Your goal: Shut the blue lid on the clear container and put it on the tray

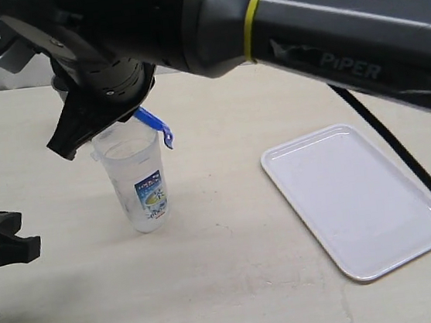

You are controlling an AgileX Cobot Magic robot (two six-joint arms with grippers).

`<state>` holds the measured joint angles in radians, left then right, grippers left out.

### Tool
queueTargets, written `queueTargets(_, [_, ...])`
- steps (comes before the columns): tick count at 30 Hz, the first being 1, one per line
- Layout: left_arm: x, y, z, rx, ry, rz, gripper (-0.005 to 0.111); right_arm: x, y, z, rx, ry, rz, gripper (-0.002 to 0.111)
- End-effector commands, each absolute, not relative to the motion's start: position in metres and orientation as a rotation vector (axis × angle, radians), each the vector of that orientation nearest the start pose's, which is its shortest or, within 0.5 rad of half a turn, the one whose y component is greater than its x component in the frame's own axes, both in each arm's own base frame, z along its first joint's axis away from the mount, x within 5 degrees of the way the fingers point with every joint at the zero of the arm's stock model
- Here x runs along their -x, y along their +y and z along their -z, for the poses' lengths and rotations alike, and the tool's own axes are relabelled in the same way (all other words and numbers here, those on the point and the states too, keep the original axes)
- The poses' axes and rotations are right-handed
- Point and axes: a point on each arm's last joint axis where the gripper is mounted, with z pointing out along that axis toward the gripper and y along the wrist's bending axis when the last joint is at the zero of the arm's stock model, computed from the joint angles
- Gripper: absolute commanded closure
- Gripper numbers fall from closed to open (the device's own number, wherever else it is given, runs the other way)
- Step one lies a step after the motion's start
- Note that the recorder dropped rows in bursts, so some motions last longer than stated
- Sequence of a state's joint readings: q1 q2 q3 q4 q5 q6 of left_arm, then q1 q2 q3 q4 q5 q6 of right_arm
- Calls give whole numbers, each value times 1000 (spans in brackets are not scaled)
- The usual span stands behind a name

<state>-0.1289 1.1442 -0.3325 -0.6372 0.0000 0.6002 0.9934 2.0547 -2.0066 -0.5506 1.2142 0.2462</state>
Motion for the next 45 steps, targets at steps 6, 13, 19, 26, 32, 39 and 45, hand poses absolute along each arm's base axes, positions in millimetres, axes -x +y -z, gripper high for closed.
queueTargets(6, [-185, -24, -185, -91, 2301, 95, 94, -301, 334, -321, 939, 2298, 318, 104])
queueTargets(13, [-185, -24, -185, -94, 2302, 96, 94, -313, 323, -322, 902, 2303, 354, 104])
queueTargets(19, [-185, -24, -185, -94, 2302, 96, 94, -315, 316, -331, 880, 2289, 359, 104])
queueTargets(26, [-185, -25, -185, -97, 2302, 97, 94, -290, 315, -364, 876, 2235, 268, 104])
queueTargets(32, [-185, -22, -186, -83, 2265, 63, 101, -273, 328, -368, 929, 2193, 253, 104])
queueTargets(39, [-169, -16, -198, -49, 2137, 35, 107, -280, 321, -370, 907, 2185, 290, 104])
queueTargets(45, [-148, -7, -208, 62, 1936, 13, 107, -289, 313, -378, 844, 2096, 431, 104])
